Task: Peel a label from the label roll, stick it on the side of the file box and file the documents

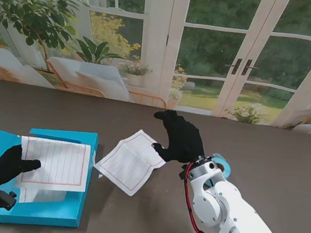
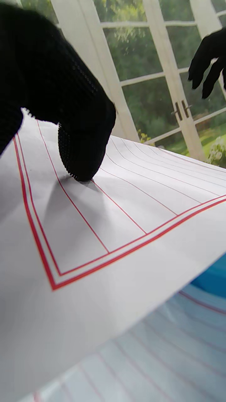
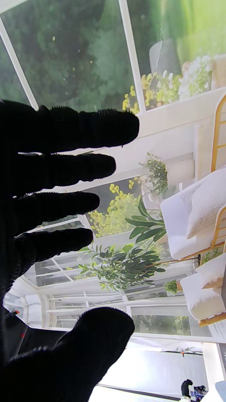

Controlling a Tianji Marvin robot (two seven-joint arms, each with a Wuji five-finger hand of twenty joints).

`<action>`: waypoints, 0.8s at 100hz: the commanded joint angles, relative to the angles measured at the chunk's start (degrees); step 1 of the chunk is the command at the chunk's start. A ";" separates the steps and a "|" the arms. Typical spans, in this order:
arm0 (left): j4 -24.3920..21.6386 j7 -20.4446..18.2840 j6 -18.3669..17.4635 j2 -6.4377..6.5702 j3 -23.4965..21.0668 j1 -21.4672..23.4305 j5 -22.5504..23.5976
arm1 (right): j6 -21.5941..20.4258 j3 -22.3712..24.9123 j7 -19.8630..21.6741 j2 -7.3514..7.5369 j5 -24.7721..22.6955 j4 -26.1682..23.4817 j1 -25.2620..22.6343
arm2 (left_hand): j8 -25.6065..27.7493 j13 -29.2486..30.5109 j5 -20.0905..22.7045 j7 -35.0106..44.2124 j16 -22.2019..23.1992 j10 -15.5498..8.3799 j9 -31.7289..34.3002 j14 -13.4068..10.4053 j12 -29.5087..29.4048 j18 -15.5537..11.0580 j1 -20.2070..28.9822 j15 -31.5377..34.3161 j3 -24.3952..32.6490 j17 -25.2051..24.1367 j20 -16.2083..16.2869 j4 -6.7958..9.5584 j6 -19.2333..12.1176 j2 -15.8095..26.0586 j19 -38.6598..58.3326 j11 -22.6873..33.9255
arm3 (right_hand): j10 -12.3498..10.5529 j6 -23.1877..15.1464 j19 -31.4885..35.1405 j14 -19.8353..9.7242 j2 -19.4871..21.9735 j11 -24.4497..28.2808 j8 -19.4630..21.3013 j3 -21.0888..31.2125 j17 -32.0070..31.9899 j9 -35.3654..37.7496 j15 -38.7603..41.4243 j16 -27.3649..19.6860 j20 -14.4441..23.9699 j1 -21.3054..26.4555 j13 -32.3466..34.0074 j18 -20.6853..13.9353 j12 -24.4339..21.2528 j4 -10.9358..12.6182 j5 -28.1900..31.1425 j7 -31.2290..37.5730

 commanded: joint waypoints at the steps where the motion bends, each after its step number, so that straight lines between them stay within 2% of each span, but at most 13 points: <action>1: 1.39 -0.19 0.76 -0.42 -0.55 0.81 0.43 | -0.43 -0.19 1.03 0.03 -0.11 -0.57 -0.44 | 0.14 -0.75 -1.22 2.88 1.03 -2.33 0.21 2.69 0.96 -2.60 2.59 1.29 3.85 -0.90 0.96 2.68 1.55 0.35 2.31 -0.21 | 0.11 0.21 -1.13 -0.37 1.00 -0.09 -0.62 -1.11 -26.14 0.44 0.35 -0.61 0.42 -2.20 -1.22 -0.34 -0.71 1.21 -0.55 -0.68; 44: 6.29 4.24 6.87 -1.57 -0.65 -0.79 2.69 | -2.25 -0.02 2.20 0.20 0.39 -0.61 -0.87 | 0.07 -1.98 -2.31 3.57 1.31 -1.54 -0.82 3.67 2.07 -2.51 2.15 1.69 4.28 -2.07 1.86 2.36 2.11 1.34 1.72 -0.35 | -0.03 0.31 -1.06 -0.60 2.04 -0.23 -0.61 -1.37 -25.78 0.62 0.26 -0.68 0.46 -2.42 -0.83 -0.55 -0.64 1.40 -0.55 -0.78; 71: 7.87 4.50 11.30 -1.64 -0.05 -2.41 3.90 | -2.66 0.21 2.39 0.16 0.87 -0.50 -1.15 | 0.19 -4.04 -4.09 3.85 1.63 -0.08 -3.14 4.96 3.11 -2.60 1.41 1.60 4.68 -3.93 2.61 1.68 2.43 2.70 0.69 -0.64 | -0.06 0.68 -1.02 -0.74 2.61 -0.19 -0.55 -1.46 -25.65 0.70 0.32 -0.66 0.45 -2.51 -0.49 -0.60 -0.62 1.48 -0.60 -0.66; 80: 8.10 4.39 13.23 -1.68 0.30 -3.16 3.53 | -2.78 0.17 2.42 0.18 0.89 -0.37 -1.19 | 0.81 -5.24 -6.42 3.30 1.98 1.12 -5.42 5.45 4.13 -2.51 1.11 1.62 4.90 -4.90 3.30 1.25 3.20 2.99 0.23 -1.13 | -0.05 0.78 -0.99 -0.76 2.74 -0.19 -0.54 -1.49 -25.58 0.63 0.32 -0.66 0.44 -2.55 -0.40 -0.63 -0.62 1.51 -0.66 -0.63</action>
